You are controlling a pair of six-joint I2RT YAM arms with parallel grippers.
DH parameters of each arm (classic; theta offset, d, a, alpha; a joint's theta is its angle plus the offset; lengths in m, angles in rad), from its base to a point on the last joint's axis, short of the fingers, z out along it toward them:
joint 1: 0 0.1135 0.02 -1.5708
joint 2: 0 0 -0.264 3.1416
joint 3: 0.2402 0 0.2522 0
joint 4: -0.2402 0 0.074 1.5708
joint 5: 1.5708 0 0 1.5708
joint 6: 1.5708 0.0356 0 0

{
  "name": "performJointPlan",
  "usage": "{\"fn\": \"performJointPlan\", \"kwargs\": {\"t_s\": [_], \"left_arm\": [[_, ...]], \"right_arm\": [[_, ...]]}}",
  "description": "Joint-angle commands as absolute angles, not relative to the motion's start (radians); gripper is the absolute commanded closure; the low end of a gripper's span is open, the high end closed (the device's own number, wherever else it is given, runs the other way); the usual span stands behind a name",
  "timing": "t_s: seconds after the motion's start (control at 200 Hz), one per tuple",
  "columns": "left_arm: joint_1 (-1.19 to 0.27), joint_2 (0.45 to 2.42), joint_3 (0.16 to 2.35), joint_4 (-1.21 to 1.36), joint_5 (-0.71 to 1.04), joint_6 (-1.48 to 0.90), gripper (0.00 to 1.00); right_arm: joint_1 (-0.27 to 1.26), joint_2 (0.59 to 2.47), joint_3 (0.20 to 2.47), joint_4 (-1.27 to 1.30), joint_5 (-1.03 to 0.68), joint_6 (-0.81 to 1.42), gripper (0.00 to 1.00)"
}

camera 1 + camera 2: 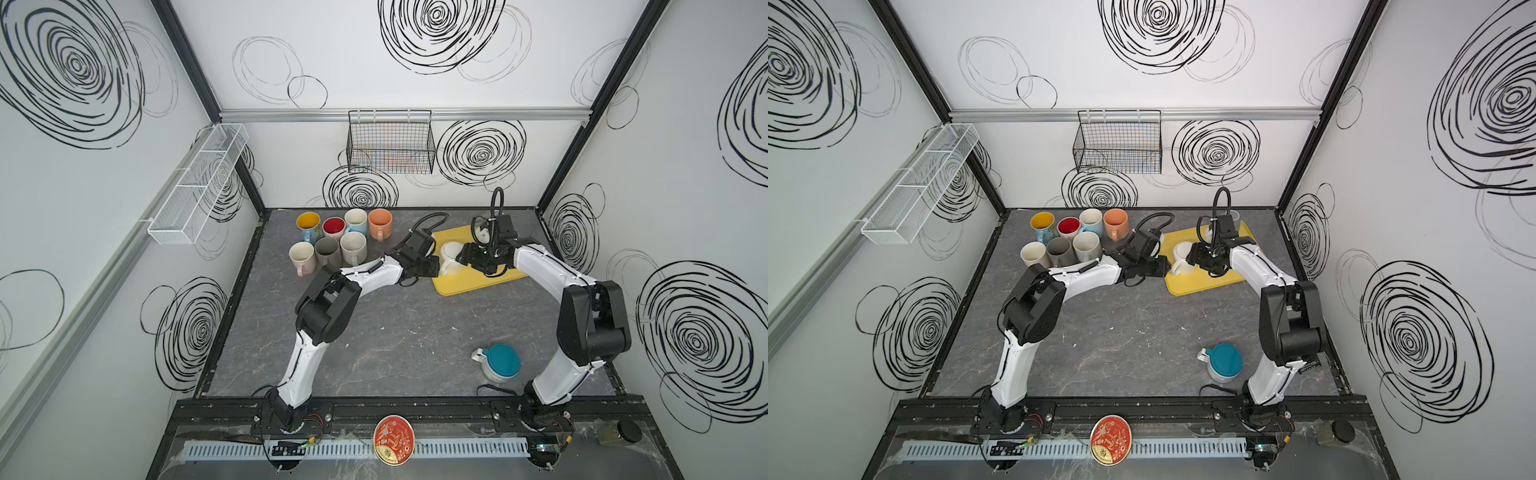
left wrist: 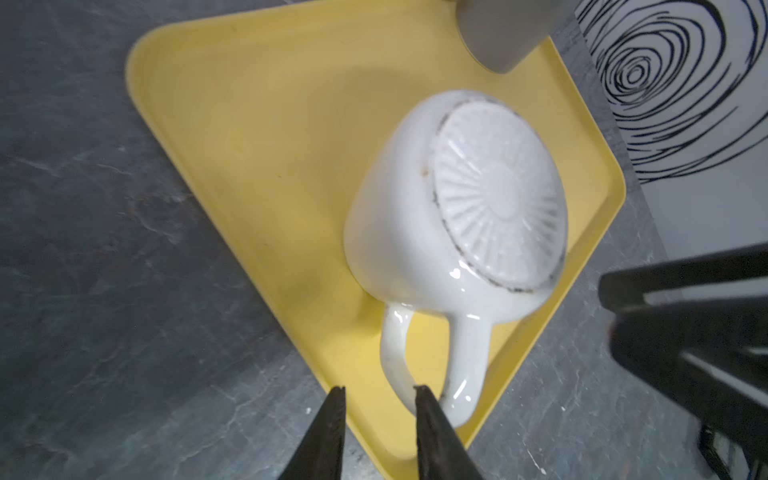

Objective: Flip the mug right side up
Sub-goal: 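Lift the white ribbed mug with the right gripper while the left approaches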

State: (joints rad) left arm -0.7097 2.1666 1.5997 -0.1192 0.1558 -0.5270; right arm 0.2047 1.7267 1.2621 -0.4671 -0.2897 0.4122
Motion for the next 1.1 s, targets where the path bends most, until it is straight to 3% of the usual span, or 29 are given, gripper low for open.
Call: {"fn": "performJointPlan", "kwargs": {"t_s": [0.0, 0.485, 0.73, 0.961, 1.096], "left_arm": [[-0.758, 2.176, 1.623, -0.077, 0.186, -0.544, 0.68], [-0.734, 2.056, 1.413, 0.022, 0.181, -0.581, 0.67], [-0.698, 2.010, 1.329, 0.061, 0.183, -0.589, 0.66], [-0.685, 2.014, 1.323, 0.078, 0.191, -0.594, 0.66], [-0.683, 2.013, 1.328, 0.078, 0.192, -0.594, 0.66]], "right_arm": [[0.206, 1.745, 1.310, -0.524, -0.270, 0.419, 0.35], [0.315, 1.908, 1.502, -0.738, -0.061, 0.388, 0.34], [0.328, 1.972, 1.574, -0.793, 0.001, 0.385, 0.40], [0.329, 2.010, 1.616, -0.837, 0.055, 0.373, 0.49], [0.331, 2.010, 1.621, -0.844, 0.084, 0.361, 0.62]]}}
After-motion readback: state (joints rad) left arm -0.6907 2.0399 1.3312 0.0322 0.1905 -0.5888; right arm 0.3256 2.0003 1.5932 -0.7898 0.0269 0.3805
